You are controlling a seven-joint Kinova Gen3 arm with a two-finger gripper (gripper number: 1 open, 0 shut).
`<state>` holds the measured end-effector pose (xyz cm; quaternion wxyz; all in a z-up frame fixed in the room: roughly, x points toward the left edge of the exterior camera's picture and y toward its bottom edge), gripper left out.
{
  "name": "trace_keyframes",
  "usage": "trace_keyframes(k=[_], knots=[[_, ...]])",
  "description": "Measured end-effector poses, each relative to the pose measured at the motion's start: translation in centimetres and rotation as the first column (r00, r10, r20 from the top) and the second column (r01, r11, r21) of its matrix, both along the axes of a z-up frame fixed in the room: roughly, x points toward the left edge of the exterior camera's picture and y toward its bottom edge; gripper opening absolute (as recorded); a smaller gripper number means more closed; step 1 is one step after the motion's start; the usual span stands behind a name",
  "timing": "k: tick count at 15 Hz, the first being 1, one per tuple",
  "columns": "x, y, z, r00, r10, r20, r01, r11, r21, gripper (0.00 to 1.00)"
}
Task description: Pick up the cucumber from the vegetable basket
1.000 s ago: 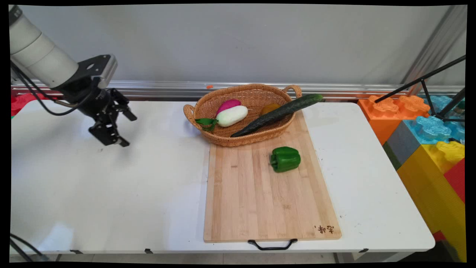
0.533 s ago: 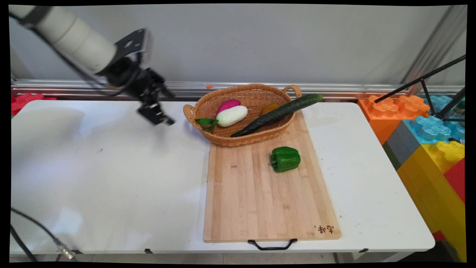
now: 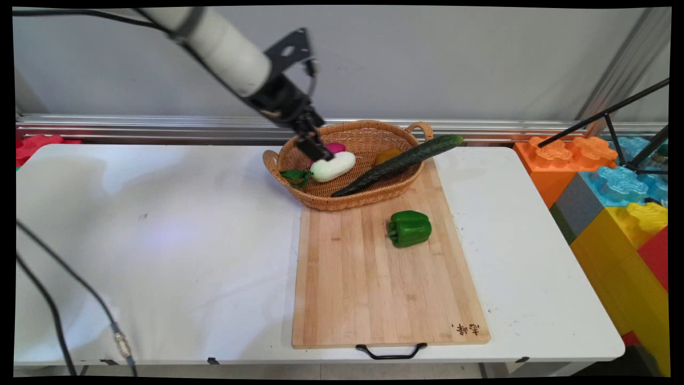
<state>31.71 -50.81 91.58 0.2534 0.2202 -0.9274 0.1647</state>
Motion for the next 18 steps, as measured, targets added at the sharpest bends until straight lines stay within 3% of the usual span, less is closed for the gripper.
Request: trace_keyframes(k=[6,18], knots=[[-5.4,-4.6,-4.2,0.997,0.081,-0.021,-0.080,0.997,0.021,1.00],[-8.4,-8.3,-10.6,0.985,0.173,-0.011,-0.171,0.982,0.084,1.00]])
